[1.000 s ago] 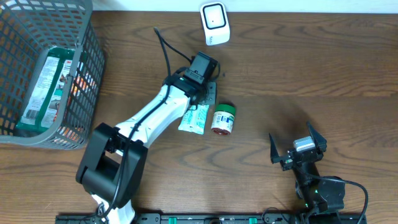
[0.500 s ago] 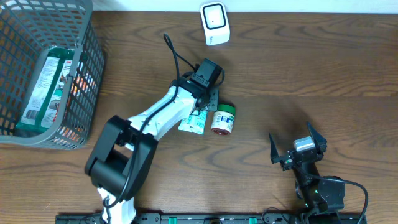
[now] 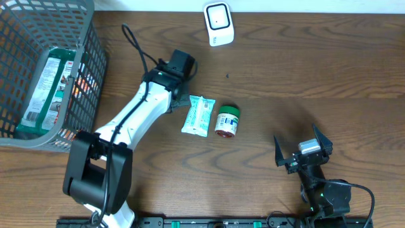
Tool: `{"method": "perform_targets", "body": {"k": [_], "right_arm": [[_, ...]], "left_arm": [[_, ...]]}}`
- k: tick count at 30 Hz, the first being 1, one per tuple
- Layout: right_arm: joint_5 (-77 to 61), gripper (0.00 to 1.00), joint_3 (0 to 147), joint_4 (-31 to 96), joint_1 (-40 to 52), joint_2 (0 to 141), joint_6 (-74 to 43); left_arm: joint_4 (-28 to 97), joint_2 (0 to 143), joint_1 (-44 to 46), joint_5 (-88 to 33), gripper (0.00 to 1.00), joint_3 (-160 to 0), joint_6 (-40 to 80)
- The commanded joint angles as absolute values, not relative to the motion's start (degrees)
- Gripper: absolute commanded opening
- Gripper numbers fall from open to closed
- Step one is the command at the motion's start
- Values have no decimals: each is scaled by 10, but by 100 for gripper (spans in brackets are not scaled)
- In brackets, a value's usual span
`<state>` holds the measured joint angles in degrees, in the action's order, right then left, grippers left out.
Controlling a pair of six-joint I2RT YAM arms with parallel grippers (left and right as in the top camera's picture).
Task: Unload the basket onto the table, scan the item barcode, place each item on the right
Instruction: 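Lower the wipes packet beside the jar and adjust it with the left gripper, then release the packet and move the left gripper back into the basket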
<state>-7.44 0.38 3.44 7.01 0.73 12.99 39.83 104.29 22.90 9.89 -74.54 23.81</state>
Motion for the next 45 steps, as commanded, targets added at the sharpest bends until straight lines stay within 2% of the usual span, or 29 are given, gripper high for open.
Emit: {"method": "perform_targets", "body": {"k": [1,7,13,31,35,40,45], "right_arm": [[-71,99,3,37,79,6,123],[-71,99,3,37,79,6,123],[-71,99,3,37,79,6,123],[-71,99,3,37,79,6,123],[-71,99,3,37,79,6,123],[-71,99,3,37,79,6,123],[-71,99,3,37,79,6,123]], "left_arm": [[380,1071,230,82,8,-712,241],[294,1086,236,12,8,-665,241],[266,1087,246,-46,8,-645,241],[244,1087,289,-45,8,-644,256],[247,1075,288,-5,8,-648,254],[317,989,267,44,17,-711,230],[443,889,213,103,30,-838,218]]}}
